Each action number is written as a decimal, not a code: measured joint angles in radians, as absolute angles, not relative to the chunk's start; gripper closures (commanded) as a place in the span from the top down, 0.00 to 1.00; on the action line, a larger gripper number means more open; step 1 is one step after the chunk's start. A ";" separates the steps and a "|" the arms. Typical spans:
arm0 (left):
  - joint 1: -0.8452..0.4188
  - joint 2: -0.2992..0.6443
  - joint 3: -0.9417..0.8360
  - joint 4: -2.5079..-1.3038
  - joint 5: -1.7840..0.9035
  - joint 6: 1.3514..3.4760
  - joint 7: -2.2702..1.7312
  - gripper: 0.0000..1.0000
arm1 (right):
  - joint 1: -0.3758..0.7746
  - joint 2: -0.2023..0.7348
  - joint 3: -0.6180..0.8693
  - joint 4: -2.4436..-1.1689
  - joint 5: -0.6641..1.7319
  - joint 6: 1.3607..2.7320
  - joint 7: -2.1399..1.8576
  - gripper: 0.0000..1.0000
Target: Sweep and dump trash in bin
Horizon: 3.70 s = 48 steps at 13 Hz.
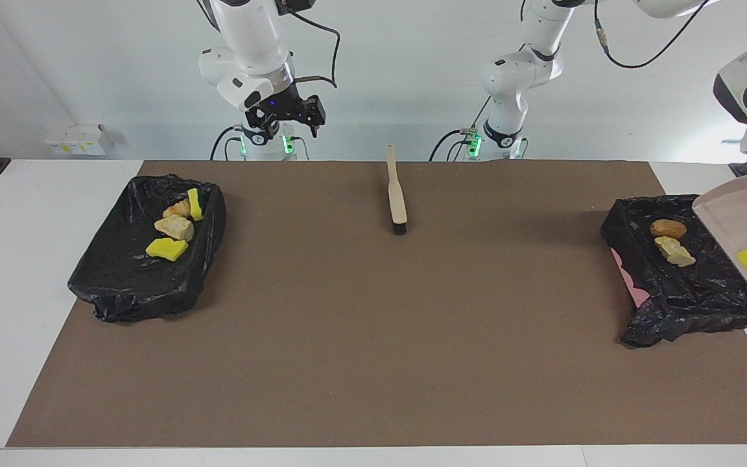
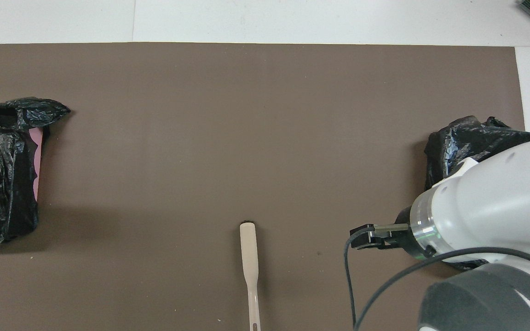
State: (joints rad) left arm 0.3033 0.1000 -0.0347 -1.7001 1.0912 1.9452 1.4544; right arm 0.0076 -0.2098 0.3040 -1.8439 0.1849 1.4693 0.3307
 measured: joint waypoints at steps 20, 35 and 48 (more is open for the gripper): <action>0.130 -0.028 -0.058 -1.823 0.769 1.639 1.016 0.00 | -0.057 -0.206 0.303 -1.803 0.107 1.469 0.331 1.00; -0.079 -0.022 -0.068 -1.835 0.156 1.599 0.218 0.00 | -0.079 -0.204 0.301 -1.800 0.083 1.469 0.325 1.00; -0.476 0.247 -0.071 -1.835 0.021 2.021 -0.321 0.00 | -0.017 -0.203 0.176 -1.795 0.078 1.469 0.260 1.00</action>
